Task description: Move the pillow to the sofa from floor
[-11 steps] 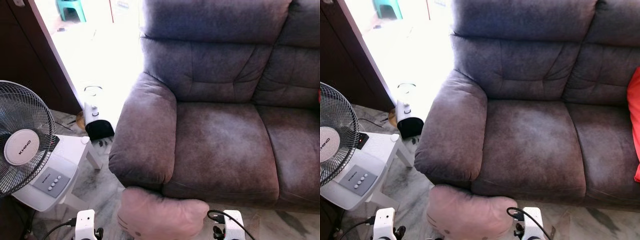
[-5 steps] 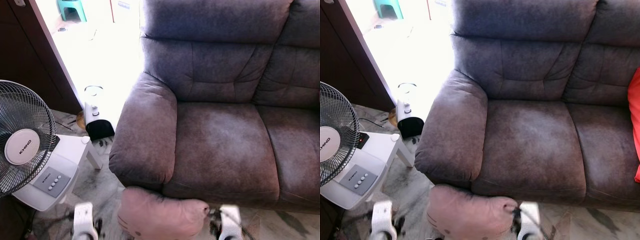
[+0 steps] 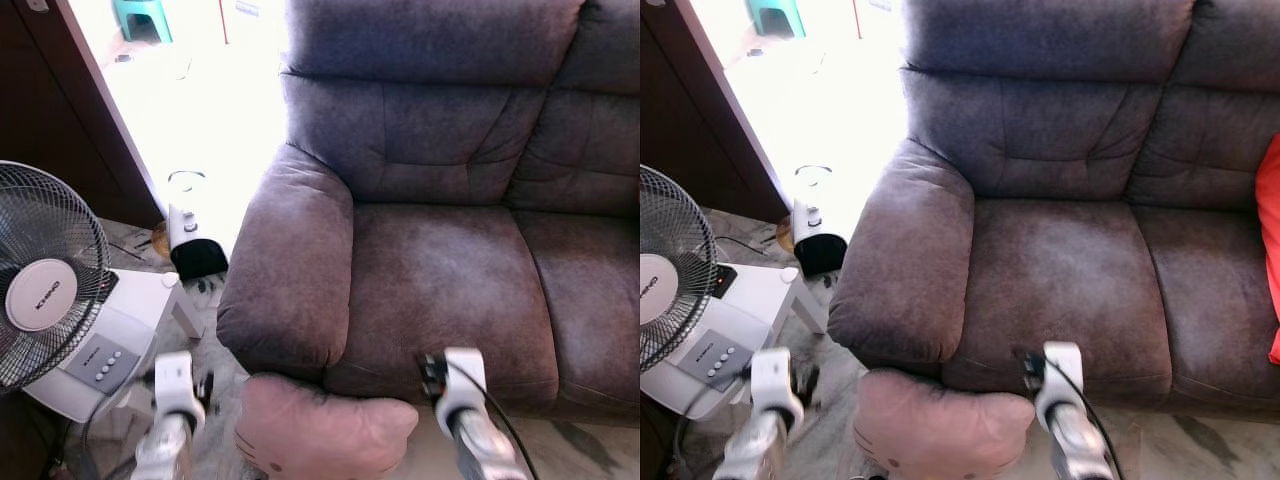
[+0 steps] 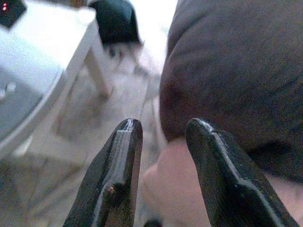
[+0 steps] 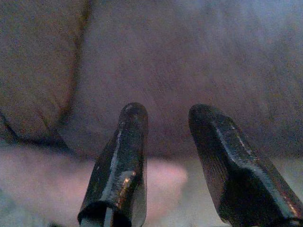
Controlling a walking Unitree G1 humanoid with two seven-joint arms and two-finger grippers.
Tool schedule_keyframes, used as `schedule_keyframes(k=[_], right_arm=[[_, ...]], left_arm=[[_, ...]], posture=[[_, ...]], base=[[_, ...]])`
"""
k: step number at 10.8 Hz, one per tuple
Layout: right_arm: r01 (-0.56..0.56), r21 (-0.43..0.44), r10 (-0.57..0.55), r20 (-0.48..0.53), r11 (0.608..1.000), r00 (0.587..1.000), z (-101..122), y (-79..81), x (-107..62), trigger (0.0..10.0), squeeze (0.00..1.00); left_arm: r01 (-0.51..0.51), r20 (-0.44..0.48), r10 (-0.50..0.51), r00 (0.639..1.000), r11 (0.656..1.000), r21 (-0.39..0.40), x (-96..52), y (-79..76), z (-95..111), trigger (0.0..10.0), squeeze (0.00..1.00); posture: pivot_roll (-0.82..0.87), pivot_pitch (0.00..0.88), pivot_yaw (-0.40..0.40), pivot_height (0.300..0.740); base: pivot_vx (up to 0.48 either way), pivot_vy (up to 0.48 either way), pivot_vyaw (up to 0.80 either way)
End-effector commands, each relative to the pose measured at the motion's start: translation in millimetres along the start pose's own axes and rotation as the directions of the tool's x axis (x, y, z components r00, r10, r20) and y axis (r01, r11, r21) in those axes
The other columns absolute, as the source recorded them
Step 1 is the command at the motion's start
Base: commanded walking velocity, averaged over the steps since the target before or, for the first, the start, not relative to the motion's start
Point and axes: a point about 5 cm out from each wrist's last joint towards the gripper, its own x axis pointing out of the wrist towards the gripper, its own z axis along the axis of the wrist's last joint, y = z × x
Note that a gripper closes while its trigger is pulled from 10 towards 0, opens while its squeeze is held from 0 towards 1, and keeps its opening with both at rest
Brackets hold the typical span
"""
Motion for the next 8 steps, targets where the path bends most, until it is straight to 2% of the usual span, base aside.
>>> schedule_keyframes(k=[1, 3, 4, 6, 8], right_arm=[[-0.022, 0.008, 0.021, 0.113, 1.000, 0.993, 21.4, 6.3, 5.3, 10.0, 0.00], [-0.035, 0.003, 0.033, 0.232, 0.999, 0.972, 46.1, 9.6, 9.3, 10.0, 0.00], [-0.033, 0.020, 0.025, 0.307, 0.999, 0.951, 61.0, 8.8, 10.0, 10.0, 0.00], [-0.040, 0.013, 0.032, 0.390, 0.999, 0.920, 72.6, 8.4, 6.1, 10.0, 0.00], [-0.042, -0.006, 0.040, 0.459, 0.999, 0.888, 79.9, 5.7, -1.8, 10.0, 0.00]], left_arm=[[0.031, 0.123, -0.032, 0.992, 0.999, 0.009, 4.7, -7.7, 20.6, 10.0, 0.00], [0.061, 0.263, -0.065, 0.963, 0.998, 0.024, 9.1, -18.1, 47.1, 10.0, 0.00], [0.070, 0.340, -0.078, 0.937, 0.997, 0.035, 9.4, -24.4, 62.3, 10.0, 0.00], [0.058, 0.441, -0.075, 0.895, 0.997, 0.051, 2.1, -23.0, 78.1, 10.0, 0.00], [0.045, 0.541, -0.067, 0.839, 0.998, 0.053, -11.5, -19.6, 97.4, 10.0, 0.00]], posture=[[0.09, 0.132, -0.033, 0.740], [0.09, 0.120, -0.034, 0.740], [0.08, 0.111, -0.031, 0.740], [0.08, 0.091, -0.032, 0.740], [0.08, 0.072, -0.037, 0.740]], base=[[0.000, 0.000, 0.00], [0.000, 0.000, 0.00], [0.000, 0.000, 0.00], [0.000, 0.000, 0.00], [0.000, 0.000, 0.00]])
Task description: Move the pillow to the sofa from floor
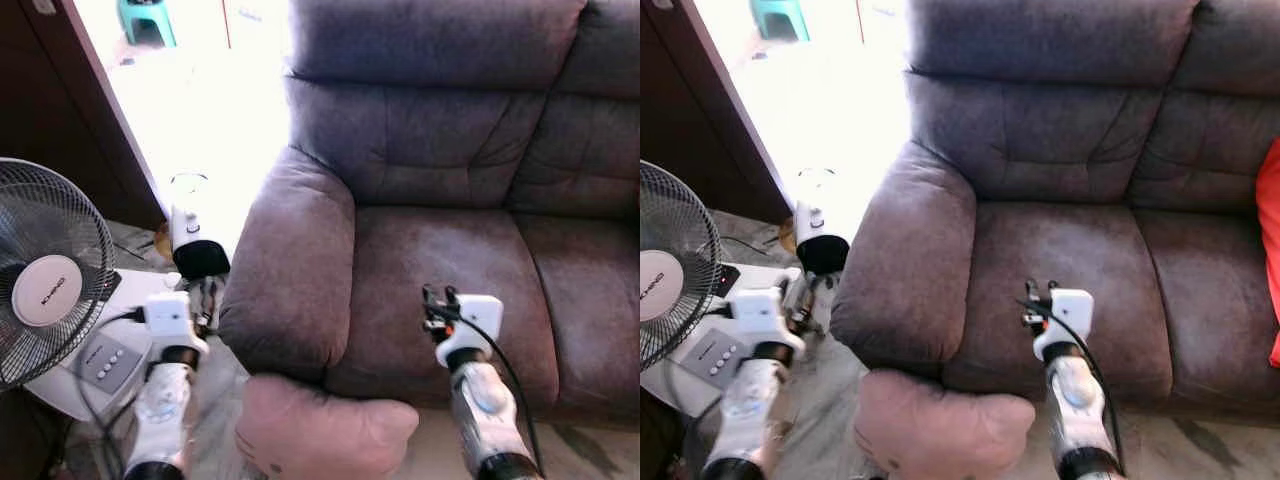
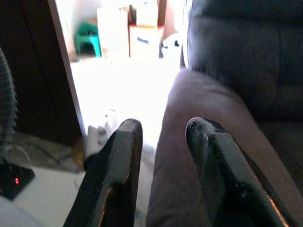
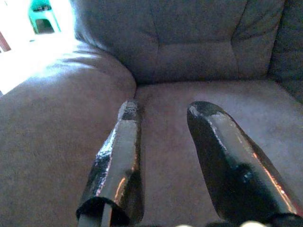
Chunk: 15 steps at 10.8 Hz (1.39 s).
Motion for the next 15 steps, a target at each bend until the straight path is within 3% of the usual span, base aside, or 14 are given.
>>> schedule_keyframes(k=[1, 4, 7, 15], right_arm=[[-0.012, -0.001, 0.012, 0.045, 1.000, 0.999, 7.3, 1.1, -2.5, 10.0, 0.00], [-0.018, -0.016, 0.019, 0.082, 1.000, 0.996, 15.8, -0.1, -12.7, 10.0, 0.00], [-0.039, -0.026, 0.041, 0.111, 0.999, 0.993, 26.7, 7.3, -23.0, 10.0, 0.00], [-0.044, -0.035, 0.046, 0.057, 0.998, 0.997, 29.0, 15.7, -16.5, 10.0, 0.00]], left_arm=[[-0.012, 0.021, 0.012, 1.000, 1.000, -0.016, -3.5, 0.2, 7.4, 10.0, 0.00], [0.018, 0.047, -0.017, 0.999, 1.000, -0.026, -7.5, -11.3, 20.8, 10.0, 0.00], [0.025, 0.013, -0.024, 1.000, 1.000, -0.007, -26.4, -8.6, 22.0, 10.0, 0.00], [-0.010, -0.026, 0.010, 1.000, 1.000, -0.016, -20.2, -2.2, 23.1, 10.0, 0.00]], posture=[[0.08, 0.065, -0.040, 0.740], [0.08, 0.053, -0.043, 0.740], [0.09, 0.069, -0.049, 0.740], [0.09, 0.122, -0.055, 0.740]], base=[[0.000, 0.000, 0.00], [0.000, 0.000, 0.00], [0.000, 0.000, 0.00], [0.000, 0.000, 0.00]])
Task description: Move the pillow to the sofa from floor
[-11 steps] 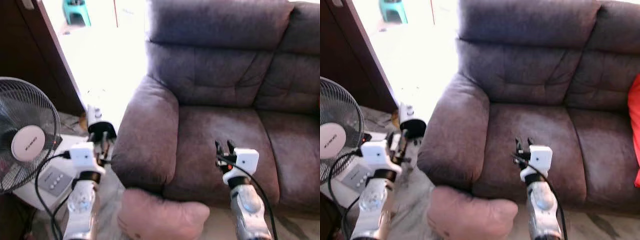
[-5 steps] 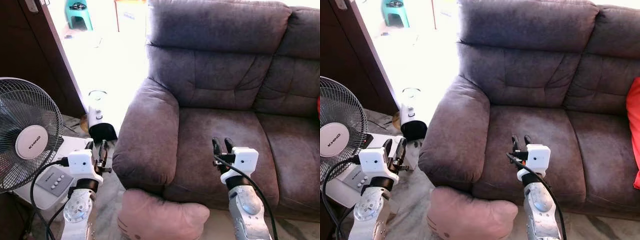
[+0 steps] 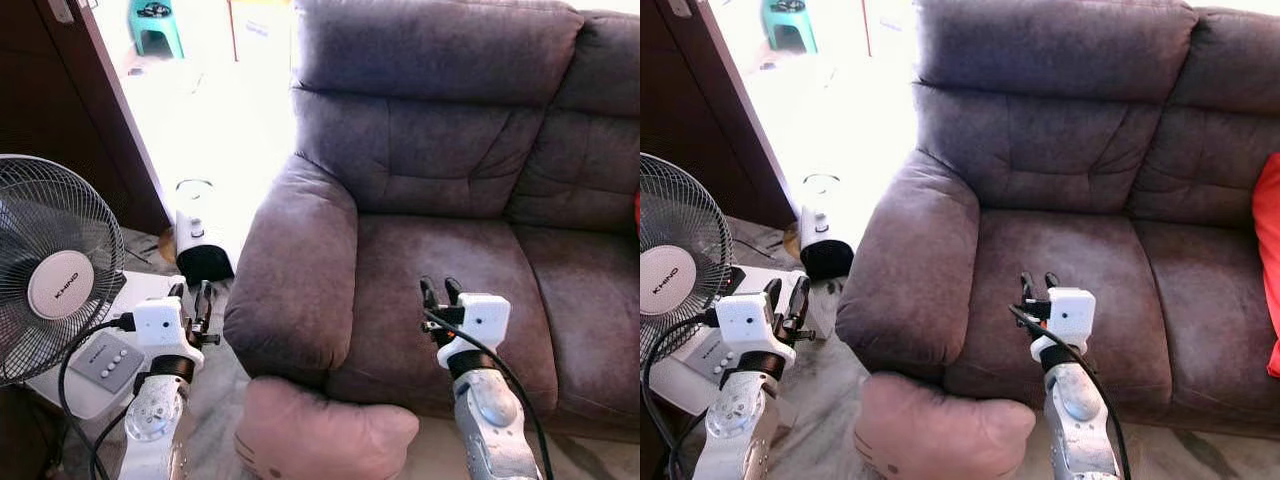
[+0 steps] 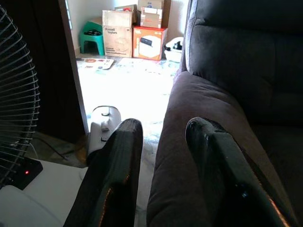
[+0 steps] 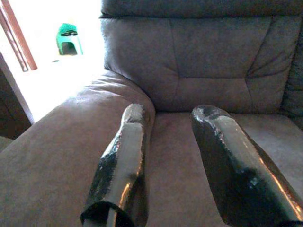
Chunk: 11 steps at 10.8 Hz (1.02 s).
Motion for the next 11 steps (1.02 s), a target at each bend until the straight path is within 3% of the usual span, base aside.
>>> schedule_keyframes(k=[1, 9, 11], right_arm=[[0.001, -0.012, -0.001, -0.001, 1.000, 1.000, 2.2, -0.8, 1.7, 10.0, 0.00], [-0.003, -0.002, 0.003, 0.001, 1.000, 1.000, 5.4, 0.6, 6.2, 10.0, 0.00], [-0.008, -0.003, 0.008, 0.003, 1.000, 1.000, 5.8, 0.8, 6.9, 10.0, 0.00]], left_arm=[[0.000, 0.012, 0.000, 1.000, 1.000, -0.001, 1.0, 0.2, 3.9, 10.0, 0.00], [0.007, 0.002, -0.007, 1.000, 1.000, 0.000, 1.8, -1.2, 3.7, 10.0, 0.00], [0.009, 0.003, -0.009, 1.000, 1.000, 0.000, 2.1, -1.6, 3.9, 10.0, 0.00]], posture=[[0.09, 0.125, -0.055, 0.740], [0.09, 0.131, -0.056, 0.740], [0.09, 0.132, -0.057, 0.701]], base=[[0.000, 0.000, 0.00], [0.000, 0.000, 0.00], [0.000, 0.000, 0.00]])
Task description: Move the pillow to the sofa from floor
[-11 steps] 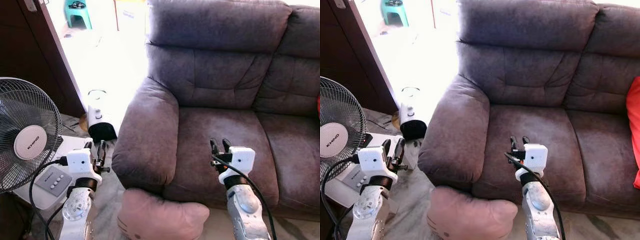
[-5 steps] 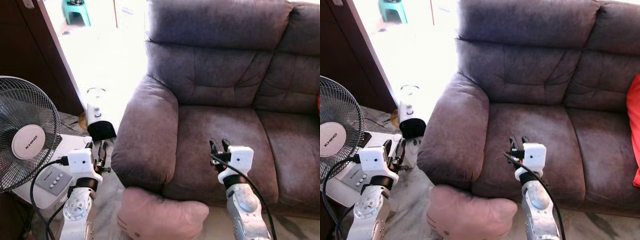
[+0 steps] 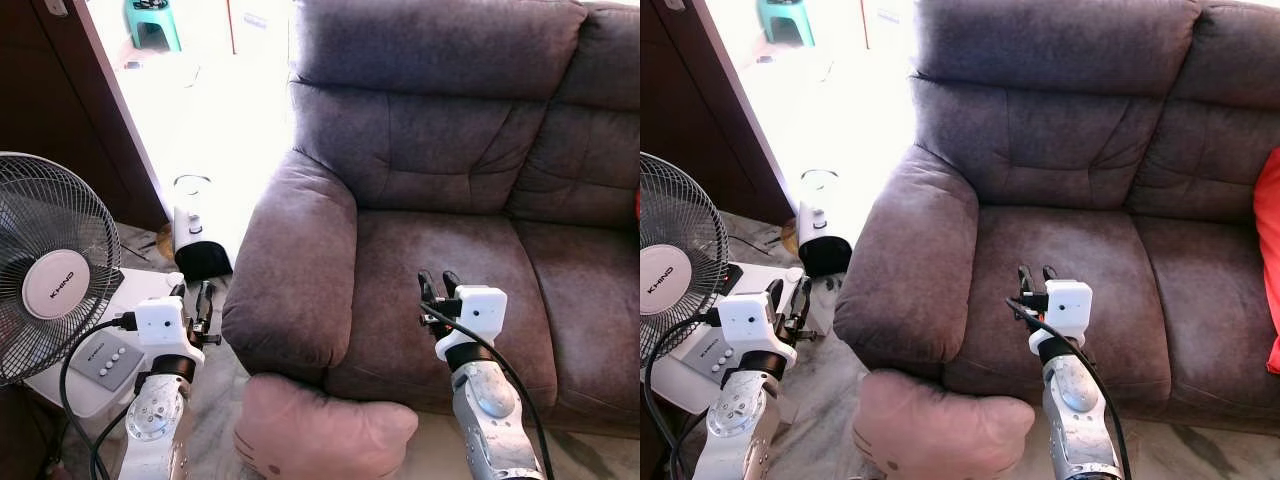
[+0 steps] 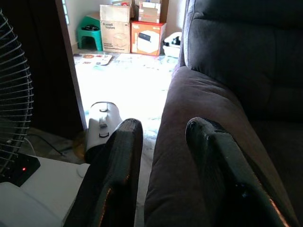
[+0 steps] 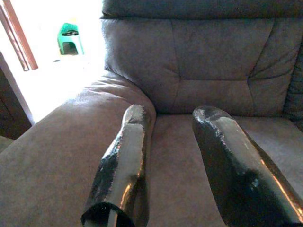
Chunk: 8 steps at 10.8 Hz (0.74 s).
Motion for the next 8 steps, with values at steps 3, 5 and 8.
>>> schedule_keyframes(k=[3, 5, 8], right_arm=[[-0.007, -0.002, 0.007, 0.002, 1.000, 1.000, -0.1, -0.2, -0.6, 10.0, 0.00], [-0.003, -0.008, 0.003, -0.007, 1.000, 1.000, -1.4, -0.9, -0.1, 10.0, 0.00], [-0.004, -0.013, 0.004, -0.004, 1.000, 1.000, -1.4, -0.7, 0.1, 10.0, 0.00]], left_arm=[[0.007, 0.006, -0.007, 1.000, 1.000, 0.002, 0.8, -0.9, 3.6, 10.0, 0.00], [0.009, 0.006, -0.009, 1.000, 1.000, 0.002, 1.2, -1.5, 3.6, 10.0, 0.00], [0.012, 0.003, -0.012, 1.000, 1.000, 0.004, 1.0, -1.7, 3.7, 10.0, 0.00]], posture=[[0.09, 0.128, -0.055, 0.677], [0.09, 0.124, -0.054, 0.677], [0.09, 0.114, -0.051, 0.677]], base=[[0.000, 0.000, 0.00], [0.000, 0.000, 0.00], [0.000, 0.000, 0.00]])
